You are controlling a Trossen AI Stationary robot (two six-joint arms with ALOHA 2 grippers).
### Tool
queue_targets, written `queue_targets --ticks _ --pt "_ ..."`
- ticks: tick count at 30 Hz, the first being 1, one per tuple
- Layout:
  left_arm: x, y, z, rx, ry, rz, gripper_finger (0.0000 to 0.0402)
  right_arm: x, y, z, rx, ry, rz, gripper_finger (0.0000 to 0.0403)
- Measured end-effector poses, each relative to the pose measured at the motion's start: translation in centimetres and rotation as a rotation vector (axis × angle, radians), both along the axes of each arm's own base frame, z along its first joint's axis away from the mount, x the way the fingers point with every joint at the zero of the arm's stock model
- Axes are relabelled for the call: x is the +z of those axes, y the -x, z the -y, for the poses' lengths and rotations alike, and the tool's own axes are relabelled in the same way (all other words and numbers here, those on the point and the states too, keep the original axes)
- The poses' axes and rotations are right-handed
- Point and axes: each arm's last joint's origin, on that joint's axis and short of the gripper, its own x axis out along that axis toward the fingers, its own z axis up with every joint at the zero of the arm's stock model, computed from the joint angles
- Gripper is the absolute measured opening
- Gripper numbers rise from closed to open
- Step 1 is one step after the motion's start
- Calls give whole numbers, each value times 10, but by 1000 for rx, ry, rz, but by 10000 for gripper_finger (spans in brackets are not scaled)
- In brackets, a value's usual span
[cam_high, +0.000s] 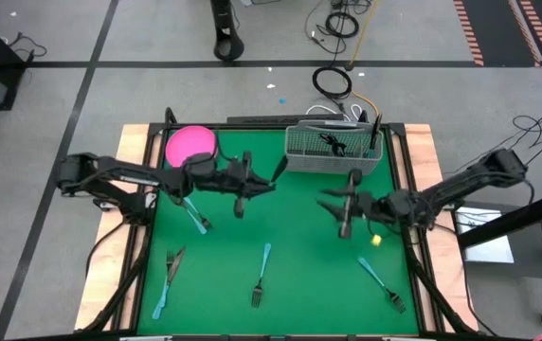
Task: Sort silverware
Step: Put the right black knife into the cutlery rack with the other black knives
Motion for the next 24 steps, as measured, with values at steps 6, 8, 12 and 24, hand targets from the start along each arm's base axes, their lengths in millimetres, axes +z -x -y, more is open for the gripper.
queue_targets --ticks 6,8,12,24 --pt "-15 -17 4 -2 -80 69 15 1 -27 15 75 -117 -14 145" --pt "-22 -22 4 -31 -84 77 15 6 -38 15 97 -128 -15 160" --pt "-40 -32 8 -83 -107 73 15 15 -57 16 74 -127 -38 194" --pt "-49 -37 14 -155 -111 64 15 2 -106 15 55 -116 -110 230"
